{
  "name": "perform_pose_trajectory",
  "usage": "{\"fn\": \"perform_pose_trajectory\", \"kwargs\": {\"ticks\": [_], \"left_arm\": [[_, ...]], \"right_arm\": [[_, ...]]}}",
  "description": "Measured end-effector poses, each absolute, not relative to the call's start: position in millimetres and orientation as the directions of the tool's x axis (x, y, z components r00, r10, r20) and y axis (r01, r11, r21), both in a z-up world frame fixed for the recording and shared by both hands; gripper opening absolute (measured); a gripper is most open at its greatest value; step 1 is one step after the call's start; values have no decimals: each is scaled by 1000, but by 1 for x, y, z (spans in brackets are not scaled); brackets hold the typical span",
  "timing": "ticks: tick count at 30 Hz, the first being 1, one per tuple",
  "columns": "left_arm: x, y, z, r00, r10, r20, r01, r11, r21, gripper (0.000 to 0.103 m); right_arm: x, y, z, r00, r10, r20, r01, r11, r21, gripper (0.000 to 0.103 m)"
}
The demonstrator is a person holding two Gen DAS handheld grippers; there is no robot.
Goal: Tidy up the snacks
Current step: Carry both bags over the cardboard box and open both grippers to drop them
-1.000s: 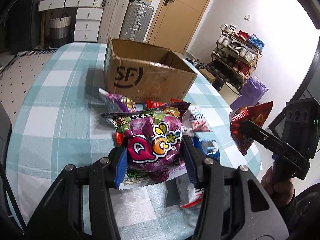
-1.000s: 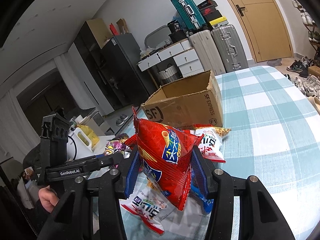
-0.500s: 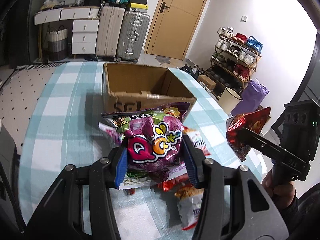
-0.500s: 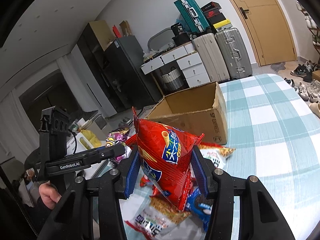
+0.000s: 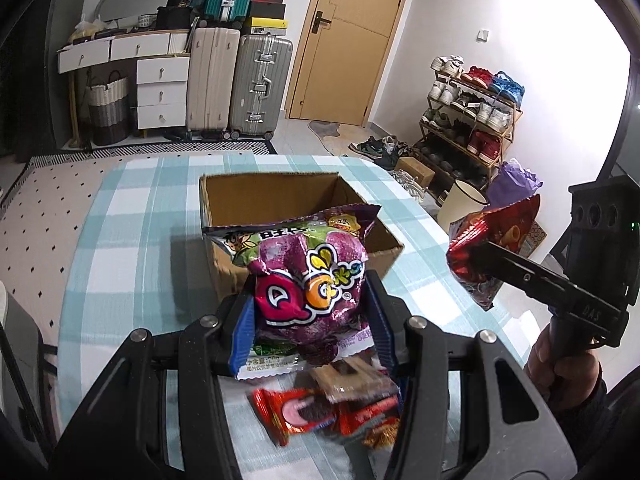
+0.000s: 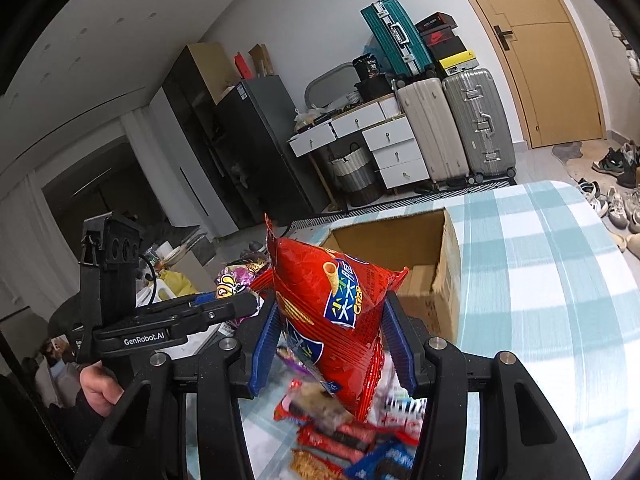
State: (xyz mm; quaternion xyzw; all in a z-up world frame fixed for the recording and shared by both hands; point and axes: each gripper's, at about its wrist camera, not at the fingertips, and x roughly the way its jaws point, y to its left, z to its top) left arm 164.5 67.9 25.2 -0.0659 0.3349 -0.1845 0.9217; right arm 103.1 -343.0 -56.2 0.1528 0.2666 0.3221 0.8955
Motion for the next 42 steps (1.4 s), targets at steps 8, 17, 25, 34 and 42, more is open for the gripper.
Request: {"fn": "perform_pose_trajectory", "kwargs": {"ticks": [8, 17, 25, 34, 42], "left_arm": [[215, 69, 36, 702, -382, -601, 295, 924, -243, 46], [272, 57, 32, 686, -368, -627, 296, 929, -221, 46], [317, 43, 13, 661, -355, -661, 290, 933, -212, 46], [352, 32, -17, 624, -348, -700, 294, 934, -202, 46], [360, 25, -30, 621, -283, -731, 269, 953, -141, 78]], "right_arm": [[143, -336, -41, 641, 669, -377, -503, 737, 452, 50], [185, -324, -40, 628, 667, -401, -501, 741, 448, 50], [223, -317, -54, 620, 648, -442, -466, 757, 458, 50], [256, -310, -77, 600, 623, -502, -439, 781, 445, 50], [272, -298, -93, 608, 559, -563, -416, 829, 374, 62]]}}
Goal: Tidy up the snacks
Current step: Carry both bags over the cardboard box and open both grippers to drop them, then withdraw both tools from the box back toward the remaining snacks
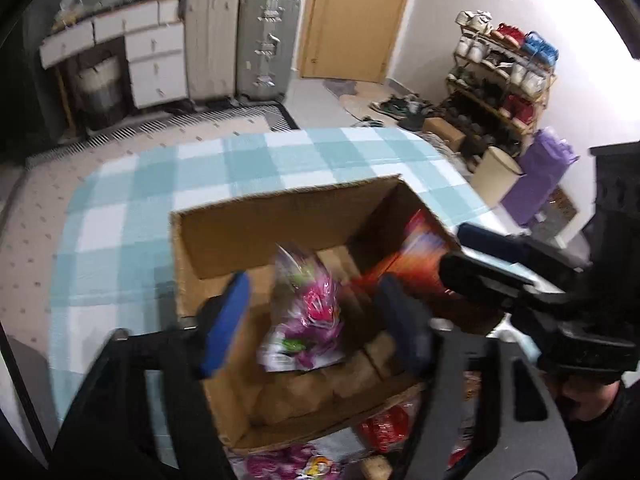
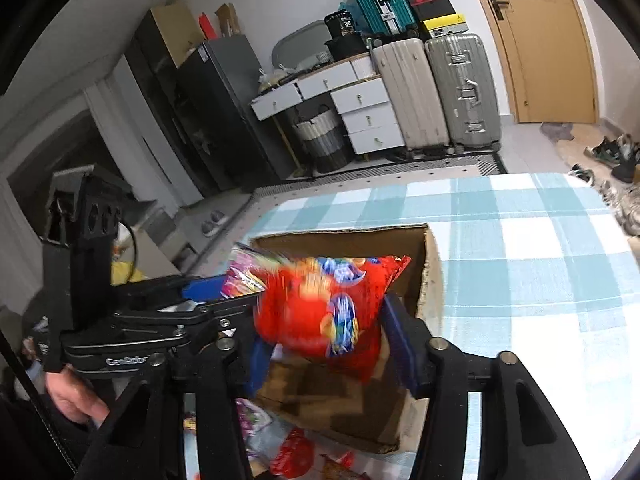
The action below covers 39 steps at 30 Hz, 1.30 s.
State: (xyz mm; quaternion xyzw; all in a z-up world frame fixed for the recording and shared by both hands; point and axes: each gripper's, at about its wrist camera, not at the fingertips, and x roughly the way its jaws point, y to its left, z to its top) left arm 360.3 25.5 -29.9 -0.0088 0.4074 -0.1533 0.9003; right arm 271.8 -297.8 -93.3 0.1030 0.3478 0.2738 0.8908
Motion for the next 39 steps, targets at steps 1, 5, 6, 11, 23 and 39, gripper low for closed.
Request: {"fn": "perform_pose_trajectory", "kwargs": {"ticks": [1, 5, 6, 11, 23, 39], "left_arm": [[358, 26, -28, 636, -272, -722, 266, 956, -126, 81], [351, 32, -21, 653, -271, -707, 257, 958, -130, 82], [350, 34, -20, 655, -271, -705, 252, 958, -135, 82], [330, 43, -10, 664, -264, -699, 234, 962, -141, 82], [261, 50, 21, 720, -214, -660, 196, 975, -102, 84], [172, 40, 51, 771, -206, -603, 163, 978, -126, 102]], "right_arm": [[272, -298, -93, 617, 551, -562, -412, 834, 366, 67], [266, -307, -86, 653, 544, -527, -404, 839, 366, 82], [264, -310, -85, 658, 543, -522, -402, 839, 366, 82], [254, -320, -77, 672, 542, -505, -395, 839, 375, 82], [193, -330, -45, 715, 541, -443, -428, 839, 335, 89], [113, -337, -21, 749, 541, -384, -449, 839, 307, 100]]}}
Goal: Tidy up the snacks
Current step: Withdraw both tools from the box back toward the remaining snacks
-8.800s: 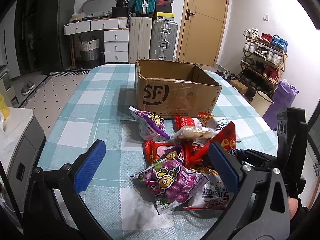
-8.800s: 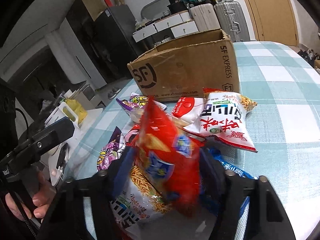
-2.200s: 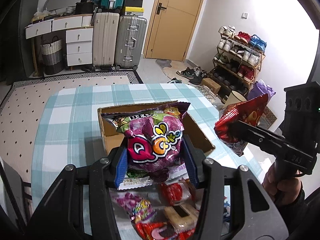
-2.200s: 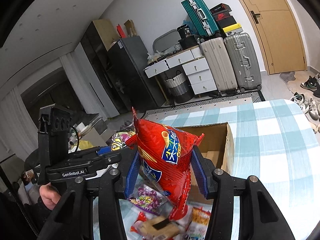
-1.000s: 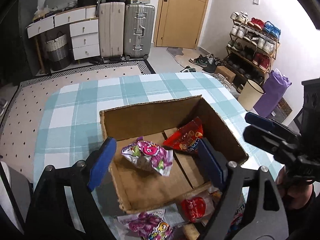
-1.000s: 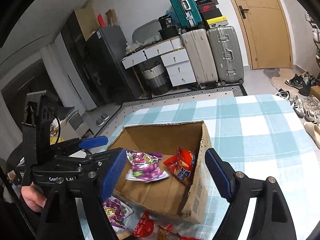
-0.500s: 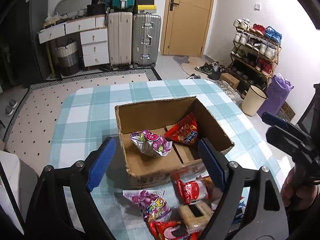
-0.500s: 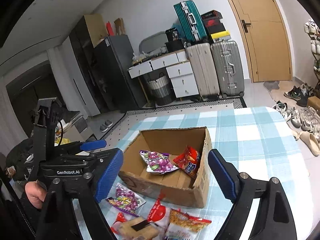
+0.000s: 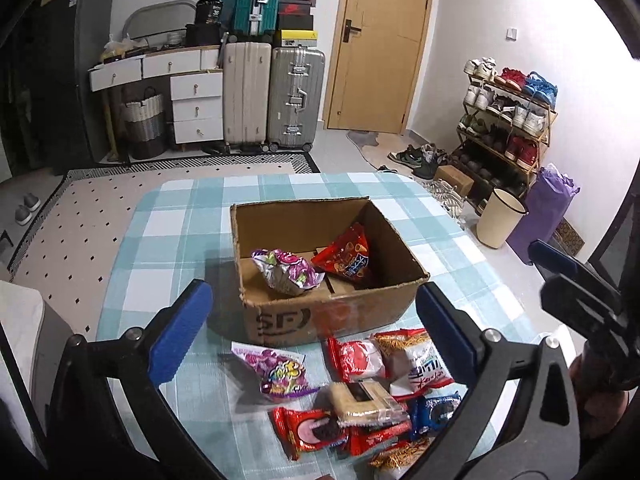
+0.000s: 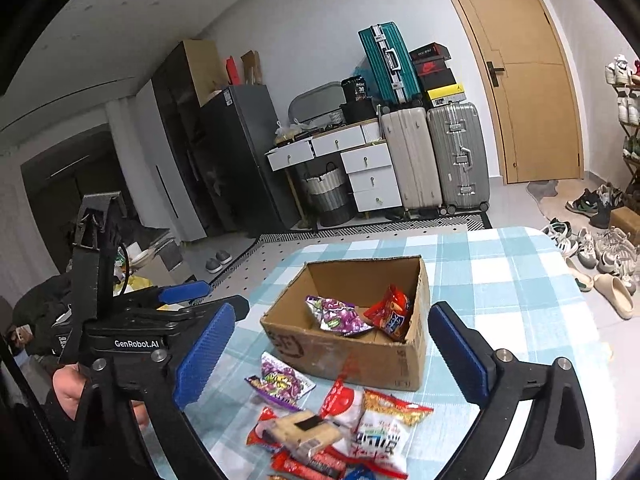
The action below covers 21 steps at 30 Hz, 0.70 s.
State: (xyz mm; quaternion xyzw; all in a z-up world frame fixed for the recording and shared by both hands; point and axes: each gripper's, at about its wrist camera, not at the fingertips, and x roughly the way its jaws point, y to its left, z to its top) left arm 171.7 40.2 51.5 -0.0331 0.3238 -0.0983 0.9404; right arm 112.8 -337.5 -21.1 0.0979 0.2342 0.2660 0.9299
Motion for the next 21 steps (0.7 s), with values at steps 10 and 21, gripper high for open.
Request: {"fn": "perform_pose_trajectory", "kwargs": {"ticks": [10, 21], "left_arm": [[123, 41, 38, 787, -191, -586, 157, 982, -109, 102], [97, 52, 1, 753, -189, -630, 133, 982, -135, 102]], "right_arm": [[69, -340, -29, 749, 540, -384, -448, 839, 308, 102], [22, -342, -58, 742, 529, -413, -427, 847, 318, 102]]}}
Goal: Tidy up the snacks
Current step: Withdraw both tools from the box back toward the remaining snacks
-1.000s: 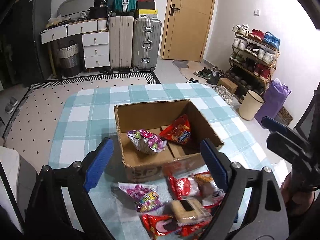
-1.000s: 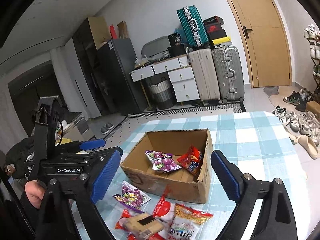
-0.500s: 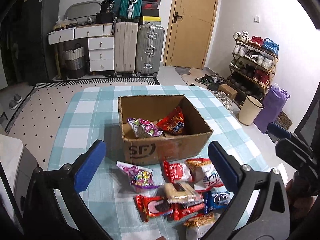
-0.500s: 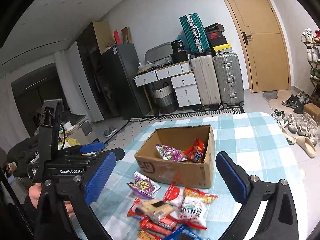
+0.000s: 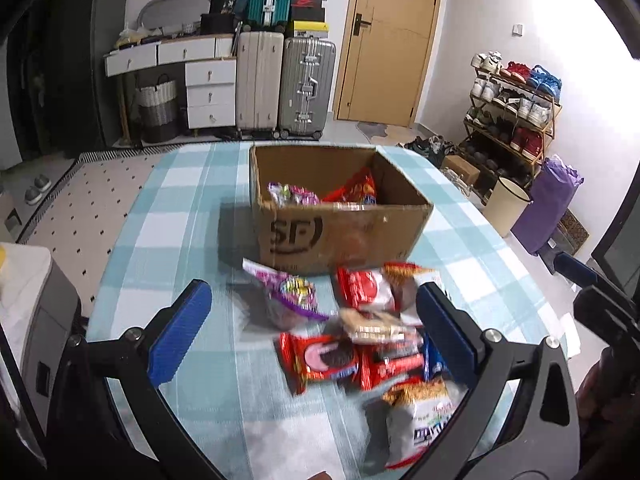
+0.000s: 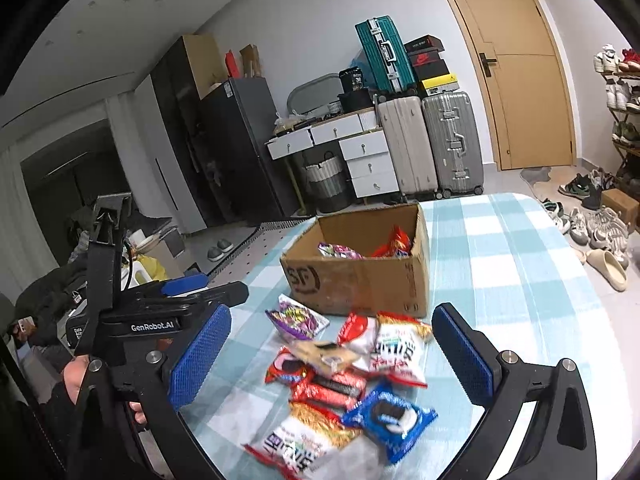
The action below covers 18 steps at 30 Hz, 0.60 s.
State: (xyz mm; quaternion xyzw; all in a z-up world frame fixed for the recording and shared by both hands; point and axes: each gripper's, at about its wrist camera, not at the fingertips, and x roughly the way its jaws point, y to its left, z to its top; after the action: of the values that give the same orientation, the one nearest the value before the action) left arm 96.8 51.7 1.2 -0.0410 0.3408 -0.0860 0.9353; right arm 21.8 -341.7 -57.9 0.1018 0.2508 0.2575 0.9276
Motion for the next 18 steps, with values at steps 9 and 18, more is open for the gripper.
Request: {"fn": "perform_pose_trajectory", "kwargs": {"ticks": [9, 18], "left_arm": [[79, 51, -44, 688, -241, -684, 138, 969, -203, 102], [70, 29, -78, 610, -317, -726, 185, 948, -258, 102]], "right_arm": [[0, -355, -72, 752, 508, -421, -381, 855, 351, 102], [-16, -363, -76, 755, 503, -420, -372, 857, 357, 102]]}}
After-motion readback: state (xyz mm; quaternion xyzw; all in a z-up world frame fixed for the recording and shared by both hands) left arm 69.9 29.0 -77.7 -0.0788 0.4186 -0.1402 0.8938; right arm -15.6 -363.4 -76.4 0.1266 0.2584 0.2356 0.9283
